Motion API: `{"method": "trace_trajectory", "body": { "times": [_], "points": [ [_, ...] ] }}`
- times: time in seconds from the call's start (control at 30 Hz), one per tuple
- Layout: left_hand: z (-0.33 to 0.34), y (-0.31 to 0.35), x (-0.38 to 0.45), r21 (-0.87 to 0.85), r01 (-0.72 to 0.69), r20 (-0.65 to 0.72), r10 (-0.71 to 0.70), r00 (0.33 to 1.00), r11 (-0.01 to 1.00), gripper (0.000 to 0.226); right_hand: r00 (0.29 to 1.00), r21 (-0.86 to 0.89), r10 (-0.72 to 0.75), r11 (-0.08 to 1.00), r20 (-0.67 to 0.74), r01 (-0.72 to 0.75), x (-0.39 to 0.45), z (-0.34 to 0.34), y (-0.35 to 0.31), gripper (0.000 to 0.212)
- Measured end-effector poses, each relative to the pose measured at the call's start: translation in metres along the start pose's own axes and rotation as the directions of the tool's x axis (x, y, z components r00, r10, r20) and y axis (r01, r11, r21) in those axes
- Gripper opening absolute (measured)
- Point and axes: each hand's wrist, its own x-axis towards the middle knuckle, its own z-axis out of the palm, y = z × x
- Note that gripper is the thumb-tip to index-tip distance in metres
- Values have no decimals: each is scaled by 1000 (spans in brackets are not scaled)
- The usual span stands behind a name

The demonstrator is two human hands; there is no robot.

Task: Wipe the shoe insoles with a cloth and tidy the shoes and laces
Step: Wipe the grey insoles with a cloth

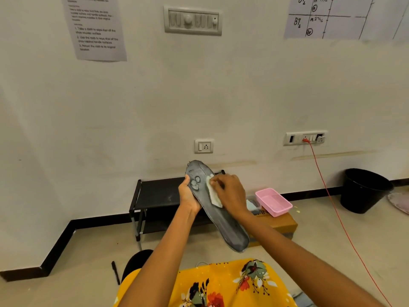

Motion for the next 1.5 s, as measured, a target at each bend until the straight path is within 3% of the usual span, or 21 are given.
{"method": "trace_trajectory", "body": {
  "times": [0.07, 0.2, 0.33, 0.4, 0.47, 0.6, 0.63, 0.67, 0.73, 0.8, 0.9, 0.97, 1.03, 1.1, 1.23, 1.27, 1.3, 1.37, 1.4, 1.5],
  "points": [
    [1, 1, 2, 2, -22, -10, 22, 1000, 1000, 52, 991, 49, 130, 991, -40, -128, 0, 4, 4, 21],
    [-3, 3, 2, -12, -41, 8, 41, 999, 999, 58, 987, 241, 117, 960, 110, -141, -15, 13, 10, 28],
    [-1, -10, -13, 23, 31, 169, -34, 985, 999, 75, 972, 345, 236, 913, -15, -217, -7, 20, 5, 26],
    [-4, -20, -15, 33, 75, 176, -80, 981, 997, 81, 974, 207, 227, 954, -27, -216, -4, 23, 6, 22],
    [-7, -25, -14, 32, 90, 140, -93, 986, 995, 77, 995, -28, 92, 995, -39, -93, -8, 26, 1, 22],
    [-16, -15, -7, -44, 94, 156, -86, 984, 995, 76, 975, -44, -223, 974, 9, 223, -32, 21, -19, 27],
    [-16, -14, -7, -41, 100, 154, -92, 984, 994, 77, 955, -116, -296, 948, 32, 297, -29, 20, -11, 25],
    [-15, -15, -8, -37, 93, 141, -87, 986, 995, 77, 958, -175, -280, 942, 56, 285, -21, 15, -2, 24],
    [-11, -20, -8, -17, 78, 114, -76, 991, 997, 78, 994, -275, -109, 955, 26, 112, -1, 12, 13, 24],
    [-8, -22, -6, -26, 61, 113, -58, 992, 998, 79, 999, -240, -44, 970, -2, 43, 2, 16, 5, 24],
    [-15, -14, 3, -65, 37, 81, -31, 996, 997, 77, 970, -76, -231, 969, 81, 237, -21, 27, -11, 19],
    [-20, -16, 2, -73, 63, 85, -57, 995, 995, 76, 946, -131, -301, 940, 120, 316, -23, 20, -3, 21],
    [-19, -23, 0, -44, 57, 64, -54, 996, 997, 74, 973, -275, -225, 933, 60, 232, -7, 14, 8, 23],
    [-15, -27, 1, -34, 58, 55, -56, 997, 998, 73, 993, -309, -121, 944, 5, 117, -4, 15, 7, 23],
    [-14, -17, 3, -59, 54, 48, -51, 998, 997, 77, 949, -78, -267, 956, 164, 283, -22, 14, 3, 19],
    [-13, -16, 2, -64, 68, 55, -64, 996, 996, 79, 944, -120, -291, 943, 157, 311, -20, 11, 7, 18],
    [-10, -17, 0, -60, 84, 56, -80, 995, 995, 79, 954, -186, -283, 936, 101, 297, -14, 11, 14, 18],
    [-2, -22, -1, -48, 98, 62, -95, 994, 994, 78, 991, -247, -131, 961, -24, 121, -5, 7, 16, 19],
    [0, -23, -1, -52, 101, 67, -98, 993, 993, 77, 995, -230, -102, 969, -18, 95, -4, 7, 14, 20],
    [-6, -20, 1, -64, 87, 55, -83, 995, 994, 77, 960, -116, -210, 965, 187, 233, -12, 10, 8, 22]
  ]
}}
